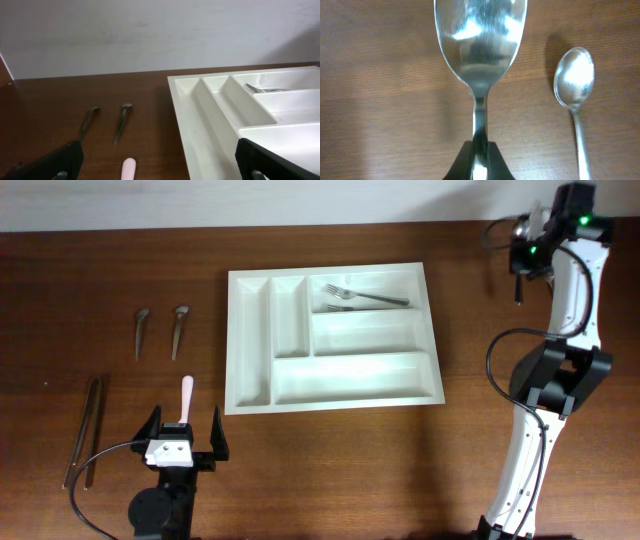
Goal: Pack container
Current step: 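Close the right gripper on the spoon handle and lift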
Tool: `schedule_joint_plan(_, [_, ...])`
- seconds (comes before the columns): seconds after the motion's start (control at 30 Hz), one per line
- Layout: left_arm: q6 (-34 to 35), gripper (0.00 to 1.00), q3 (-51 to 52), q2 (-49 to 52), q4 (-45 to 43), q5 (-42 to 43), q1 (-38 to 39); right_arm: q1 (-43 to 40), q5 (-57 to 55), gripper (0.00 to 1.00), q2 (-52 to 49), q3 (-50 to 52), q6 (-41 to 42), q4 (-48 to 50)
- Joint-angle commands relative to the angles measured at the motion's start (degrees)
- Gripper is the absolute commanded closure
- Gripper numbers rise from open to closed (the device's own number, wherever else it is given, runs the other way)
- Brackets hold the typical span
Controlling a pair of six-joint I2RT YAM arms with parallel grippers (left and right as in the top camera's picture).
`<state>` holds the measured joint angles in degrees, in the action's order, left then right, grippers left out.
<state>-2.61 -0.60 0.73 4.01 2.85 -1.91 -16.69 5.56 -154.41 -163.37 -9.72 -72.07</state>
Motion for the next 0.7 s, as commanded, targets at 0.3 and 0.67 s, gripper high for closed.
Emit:
schedule_joint_plan(0.3, [-0.7, 0.01, 0.1, -0.4, 0.4, 0.8, -0.1, 7.5, 2.0, 0.96, 1.0, -16.8, 13.2, -14.4])
schedule_joint_plan(0.67, [-0.7, 0.01, 0.1, -0.4, 0.4, 0.8, -0.1, 12.8, 2.5, 0.96, 2.0, -16.7, 27.9, -19.5])
